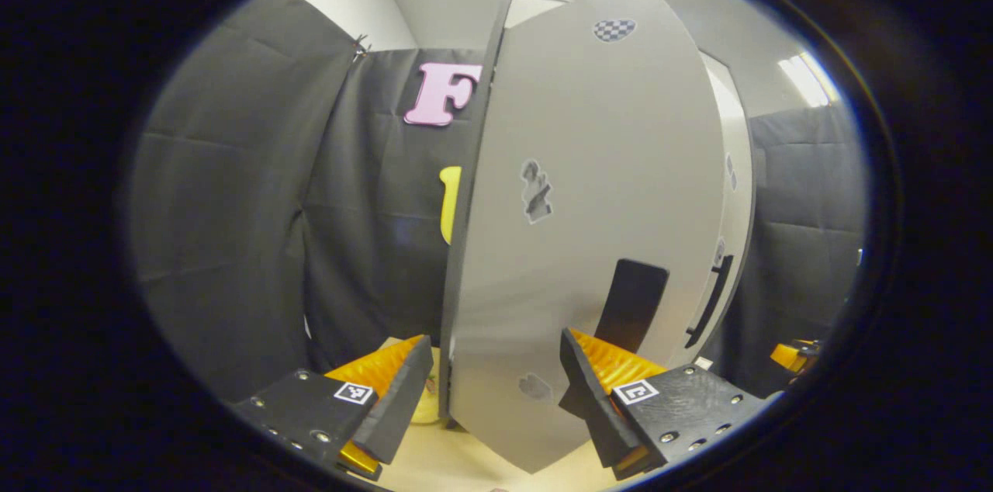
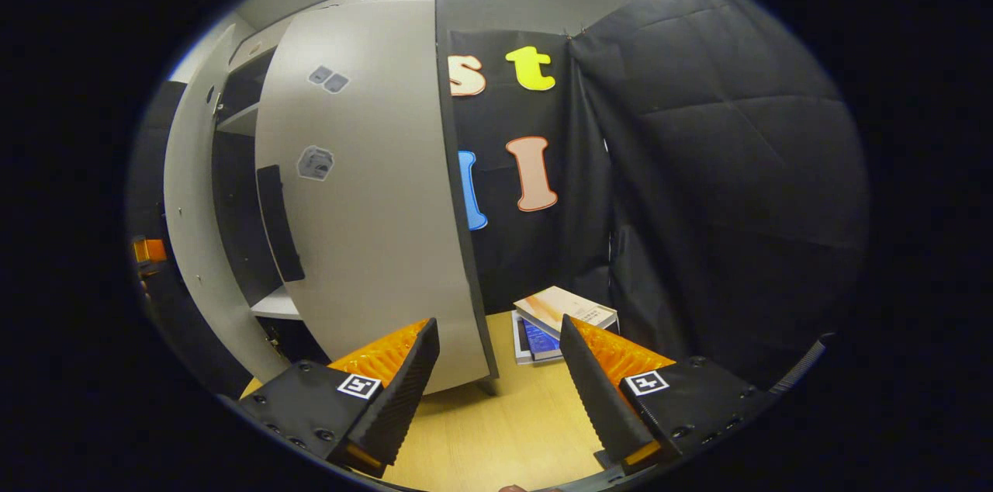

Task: Grab one shoe with the right hand and put it into the shoe cabinet, grab the other shoe with the left hand and put it into the shoe cabinet; then close the right door with the right hand and the left door with the left hand.

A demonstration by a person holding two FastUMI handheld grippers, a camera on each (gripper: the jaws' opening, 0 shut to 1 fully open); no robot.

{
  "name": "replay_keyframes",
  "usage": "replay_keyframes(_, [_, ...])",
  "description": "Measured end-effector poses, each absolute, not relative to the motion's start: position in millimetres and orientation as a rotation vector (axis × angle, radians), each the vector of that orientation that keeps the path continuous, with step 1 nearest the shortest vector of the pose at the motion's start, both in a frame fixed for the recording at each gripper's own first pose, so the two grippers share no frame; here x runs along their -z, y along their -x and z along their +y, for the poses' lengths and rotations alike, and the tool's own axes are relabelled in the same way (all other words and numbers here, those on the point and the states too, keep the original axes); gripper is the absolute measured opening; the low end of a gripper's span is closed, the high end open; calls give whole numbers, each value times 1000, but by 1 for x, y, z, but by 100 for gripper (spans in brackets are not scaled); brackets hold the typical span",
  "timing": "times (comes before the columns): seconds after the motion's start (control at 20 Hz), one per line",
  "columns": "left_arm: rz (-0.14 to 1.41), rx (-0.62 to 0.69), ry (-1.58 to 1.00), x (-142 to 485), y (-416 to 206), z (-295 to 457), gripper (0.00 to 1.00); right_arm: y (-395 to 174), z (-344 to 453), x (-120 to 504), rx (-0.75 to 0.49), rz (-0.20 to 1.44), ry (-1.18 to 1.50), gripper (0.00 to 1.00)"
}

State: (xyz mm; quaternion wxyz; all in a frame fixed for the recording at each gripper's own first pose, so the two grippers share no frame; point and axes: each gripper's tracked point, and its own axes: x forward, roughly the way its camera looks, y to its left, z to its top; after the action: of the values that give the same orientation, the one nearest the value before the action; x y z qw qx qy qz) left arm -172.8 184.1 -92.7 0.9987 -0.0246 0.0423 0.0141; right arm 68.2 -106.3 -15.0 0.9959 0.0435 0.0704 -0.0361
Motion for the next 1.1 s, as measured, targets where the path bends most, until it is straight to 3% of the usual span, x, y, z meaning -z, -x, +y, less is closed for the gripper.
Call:
replay_keyframes(0.25, [100, -98, 30, 105, 157, 151, 94, -76, -165, 23, 127, 155, -96, 98])
replay_keyframes(0.55, [115, -212, 125, 130, 194, 153, 93, -111, -220, 13, 133, 123, -40, 98])
replay_keyframes(0.85, [56, -332, 135, 120, 246, 180, 93, -144, -190, 4, 1, 121, -30, 98])
replay_keyframes(1.1, [-10, -239, 28, 89, 261, 189, 94, -125, -128, -28, -58, 68, -8, 98])
